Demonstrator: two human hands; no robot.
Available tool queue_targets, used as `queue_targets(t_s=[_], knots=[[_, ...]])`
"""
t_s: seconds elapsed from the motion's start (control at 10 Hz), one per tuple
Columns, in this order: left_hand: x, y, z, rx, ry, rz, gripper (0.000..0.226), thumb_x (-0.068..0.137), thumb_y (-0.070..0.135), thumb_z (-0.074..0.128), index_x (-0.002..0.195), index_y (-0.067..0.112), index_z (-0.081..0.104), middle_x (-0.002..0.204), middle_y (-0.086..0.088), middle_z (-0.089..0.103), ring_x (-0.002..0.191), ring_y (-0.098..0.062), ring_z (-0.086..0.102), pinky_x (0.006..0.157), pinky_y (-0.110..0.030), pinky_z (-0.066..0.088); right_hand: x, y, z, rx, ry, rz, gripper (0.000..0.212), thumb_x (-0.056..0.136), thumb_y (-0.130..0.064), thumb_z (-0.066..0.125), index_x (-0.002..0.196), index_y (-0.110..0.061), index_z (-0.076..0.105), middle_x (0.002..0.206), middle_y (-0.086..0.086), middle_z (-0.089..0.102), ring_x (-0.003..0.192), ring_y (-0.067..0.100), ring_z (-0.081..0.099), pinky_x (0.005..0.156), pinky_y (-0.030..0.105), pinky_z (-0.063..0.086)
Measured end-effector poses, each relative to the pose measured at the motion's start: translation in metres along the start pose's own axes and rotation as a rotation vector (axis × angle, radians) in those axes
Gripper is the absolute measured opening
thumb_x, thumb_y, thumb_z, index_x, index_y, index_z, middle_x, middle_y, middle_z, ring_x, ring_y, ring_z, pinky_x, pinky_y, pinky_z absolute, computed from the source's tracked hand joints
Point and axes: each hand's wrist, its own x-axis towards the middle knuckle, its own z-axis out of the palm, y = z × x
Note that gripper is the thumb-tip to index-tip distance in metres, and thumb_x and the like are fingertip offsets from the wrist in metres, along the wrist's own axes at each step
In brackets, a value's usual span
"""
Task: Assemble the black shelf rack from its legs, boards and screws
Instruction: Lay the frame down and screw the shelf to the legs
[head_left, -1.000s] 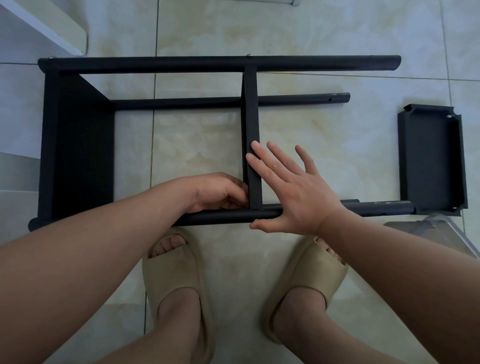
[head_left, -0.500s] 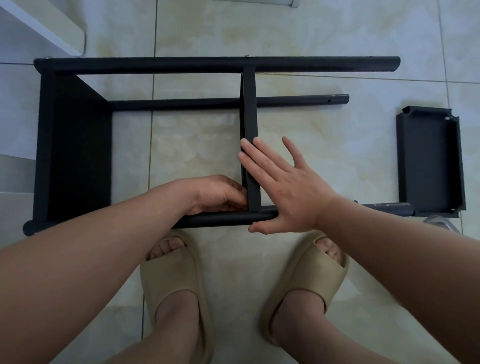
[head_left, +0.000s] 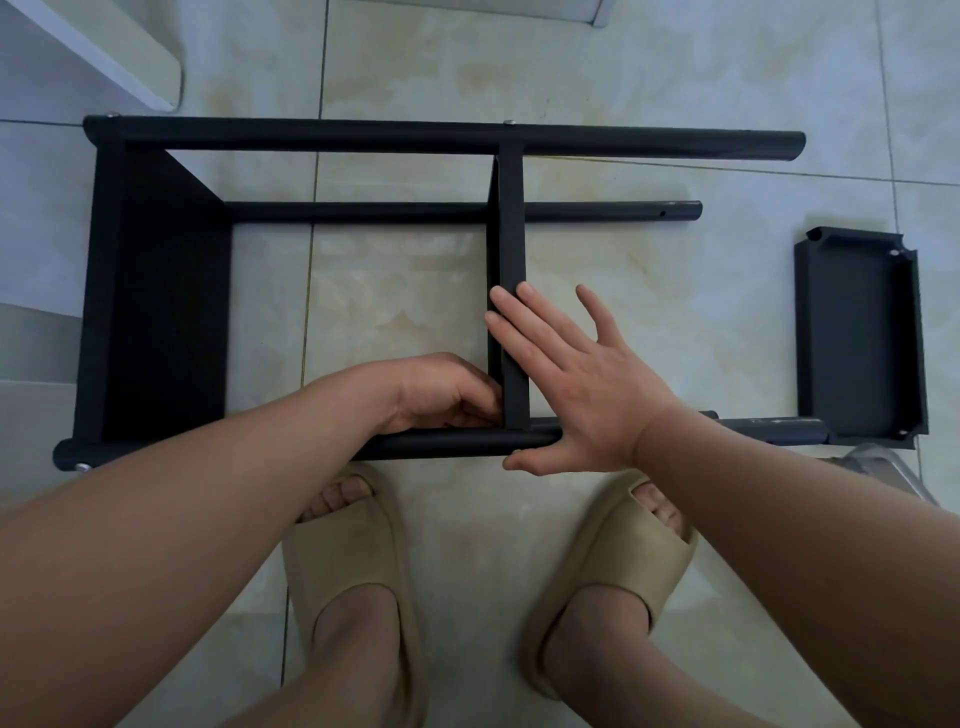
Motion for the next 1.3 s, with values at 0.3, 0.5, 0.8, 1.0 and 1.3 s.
queue_targets(t_s=[0.3, 0.5, 0.8, 1.0, 1.3], knots=[[0.0021, -0.0021, -0.0011, 0.055, 0.054, -0.003, 0.017, 0.091, -0.002, 0.058, 0.089, 0.007, 0.072, 0.089, -0.011, 0.073, 0.079, -0.018, 0.071, 0.077, -0.025, 0.056, -0.0004, -0.0007, 0.0000, -0.004, 0.002, 0.006, 0.121, 0.075, -0.091, 0.037, 0.163, -0.011, 0.011, 0.171, 0.005, 0.002, 0.158, 0.022, 0.000, 0.122, 0.062, 0.011], [0.0015, -0.0012, -0.0009, -0.004, 0.001, -0.017, 0.039, 0.090, -0.005, 0.053, 0.067, 0.016, 0.077, 0.073, -0.004, 0.071, 0.068, -0.014, 0.069, 0.066, -0.023, 0.053, -0.0001, -0.0011, -0.0006, -0.007, -0.001, 0.006, 0.120, 0.075, -0.090, 0.037, 0.163, -0.011, 0.012, 0.171, 0.005, 0.002, 0.158, 0.022, 0.000, 0.122, 0.062, 0.012], [0.0008, -0.0010, -0.0003, 0.080, 0.074, -0.009, 0.015, 0.092, -0.002, 0.057, 0.097, 0.002, 0.070, 0.095, -0.014, 0.071, 0.083, -0.019, 0.070, 0.081, -0.025, 0.055, 0.0002, -0.0015, -0.0011, -0.005, -0.006, 0.010, 0.121, 0.075, -0.091, 0.036, 0.163, -0.012, 0.010, 0.171, 0.005, 0.001, 0.158, 0.022, 0.000, 0.122, 0.062, 0.012], [0.0001, -0.0009, -0.0016, 0.014, 0.013, -0.006, 0.044, 0.091, -0.007, 0.050, 0.065, 0.016, 0.077, 0.073, -0.004, 0.072, 0.068, -0.014, 0.070, 0.063, -0.022, 0.053, 0.0002, -0.0010, -0.0010, 0.002, 0.005, 0.009, 0.121, 0.075, -0.090, 0.038, 0.163, -0.011, 0.012, 0.171, 0.005, 0.002, 0.158, 0.022, 0.001, 0.122, 0.062, 0.013], [-0.0012, 0.0017, 0.0019, 0.083, 0.055, -0.010, 0.016, 0.092, -0.001, 0.056, 0.092, 0.006, 0.070, 0.089, -0.010, 0.072, 0.079, -0.017, 0.070, 0.072, -0.022, 0.055, 0.0001, -0.0011, -0.0005, 0.002, -0.003, 0.010, 0.120, 0.075, -0.091, 0.035, 0.163, -0.012, 0.010, 0.171, 0.004, 0.001, 0.158, 0.022, 0.000, 0.122, 0.061, 0.012]])
